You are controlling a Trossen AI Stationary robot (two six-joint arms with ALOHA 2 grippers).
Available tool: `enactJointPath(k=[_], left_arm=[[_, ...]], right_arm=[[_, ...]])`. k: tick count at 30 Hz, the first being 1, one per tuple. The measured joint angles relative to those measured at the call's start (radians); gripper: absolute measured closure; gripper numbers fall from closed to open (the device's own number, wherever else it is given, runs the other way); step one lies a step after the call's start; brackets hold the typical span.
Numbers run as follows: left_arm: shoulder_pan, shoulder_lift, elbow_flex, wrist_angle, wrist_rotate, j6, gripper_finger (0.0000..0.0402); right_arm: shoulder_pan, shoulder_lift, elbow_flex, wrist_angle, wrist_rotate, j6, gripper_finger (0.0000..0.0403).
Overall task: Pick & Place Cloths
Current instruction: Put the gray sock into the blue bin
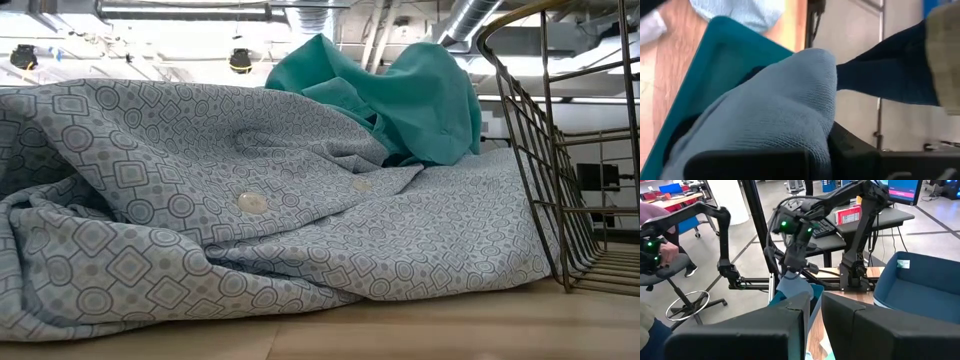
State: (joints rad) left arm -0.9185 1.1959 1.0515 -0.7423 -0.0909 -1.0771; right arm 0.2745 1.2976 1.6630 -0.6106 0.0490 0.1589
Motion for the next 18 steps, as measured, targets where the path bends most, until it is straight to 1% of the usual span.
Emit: enactJointPath(k=[10,13,16,18], left_arm=[[0.000,0.164,0.000,-0.013,-0.001,0.030,0.0401],[0.000,0.202,0.000,-0.018,0.012,0.032,0.0400],[0.000,0.226,0.000,-0.039,0.013,0.032,0.0391],[0.000,0.235,0.000,-0.051,0.021,0.032,0.0378]], right_arm=[[-0.002,0.000,0.000,-0.019,0.000,0.000,0.0356],[-0.002,0.000,0.000,-0.029,0.000,0.000,0.0356],[-0.002,0.000,0.000,-0.034,0.000,0.001,0.0356],[-0.002,0.000,0.000,-0.043,0.000,0.017,0.0356]])
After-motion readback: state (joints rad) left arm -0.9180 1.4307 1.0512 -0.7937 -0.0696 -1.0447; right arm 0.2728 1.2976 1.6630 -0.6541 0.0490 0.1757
